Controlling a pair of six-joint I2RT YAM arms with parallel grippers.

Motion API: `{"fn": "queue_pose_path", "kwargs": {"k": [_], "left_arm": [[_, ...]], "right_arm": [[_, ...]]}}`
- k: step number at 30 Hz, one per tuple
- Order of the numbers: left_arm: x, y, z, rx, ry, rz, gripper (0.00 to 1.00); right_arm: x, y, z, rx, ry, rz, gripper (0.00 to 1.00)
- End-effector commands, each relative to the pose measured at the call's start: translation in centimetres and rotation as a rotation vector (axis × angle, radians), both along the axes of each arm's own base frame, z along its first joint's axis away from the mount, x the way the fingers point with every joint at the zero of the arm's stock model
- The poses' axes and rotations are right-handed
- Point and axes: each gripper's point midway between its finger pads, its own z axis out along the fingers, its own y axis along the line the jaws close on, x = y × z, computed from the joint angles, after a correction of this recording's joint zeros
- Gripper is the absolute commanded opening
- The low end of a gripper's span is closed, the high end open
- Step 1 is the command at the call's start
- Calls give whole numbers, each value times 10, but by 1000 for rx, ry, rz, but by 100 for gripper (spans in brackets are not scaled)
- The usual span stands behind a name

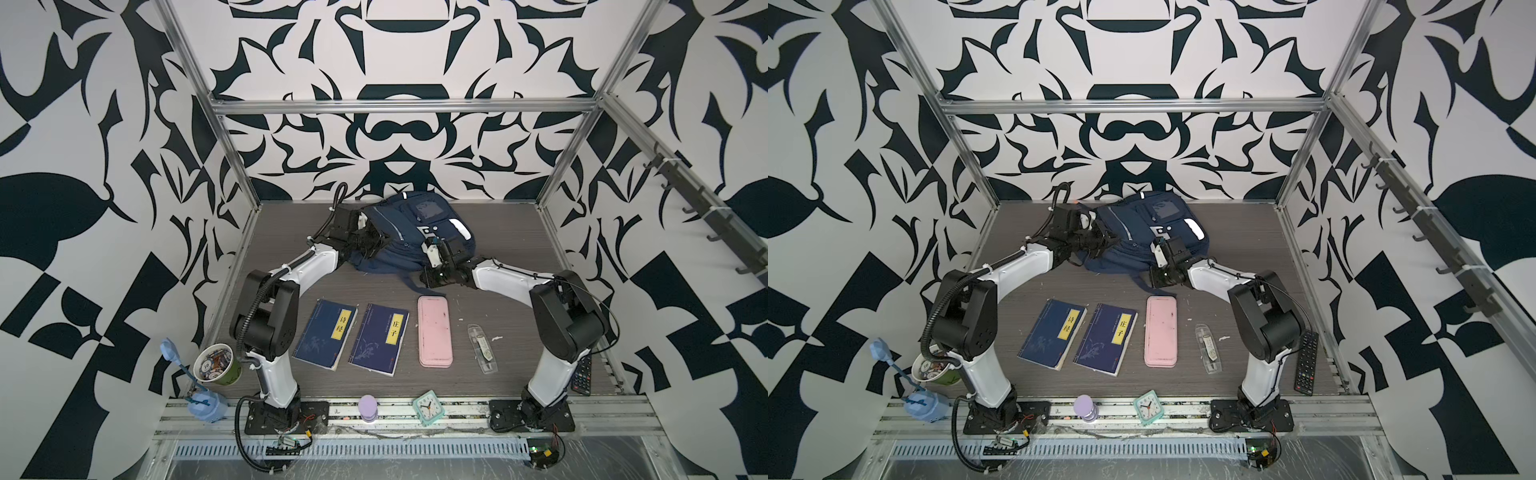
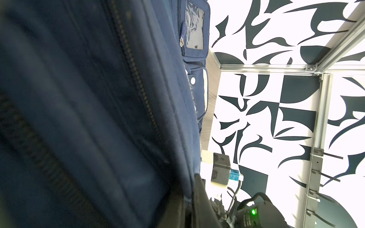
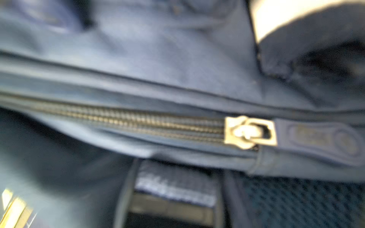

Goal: Pack books, pencil case, and school supplies into a backpack
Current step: Unzip the student bag at the top-center of the table.

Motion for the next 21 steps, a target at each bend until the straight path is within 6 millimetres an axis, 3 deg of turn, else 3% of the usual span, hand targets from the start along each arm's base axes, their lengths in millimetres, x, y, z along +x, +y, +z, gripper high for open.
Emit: {"fn": "queue_pose_path", "kwargs": {"k": [1,6,21], "left_arm": [[15,-6,28,-49,-94,-8,0],[16,-5,36,-52,-108,-13,0],[19,-6,58,-63,-128,-30,0]], "right_arm": [[-3,18,32,56,-45,50,24],[-3,10,40,35,-56,12,29],[9,-28,67,-54,-123,-118,29]]}}
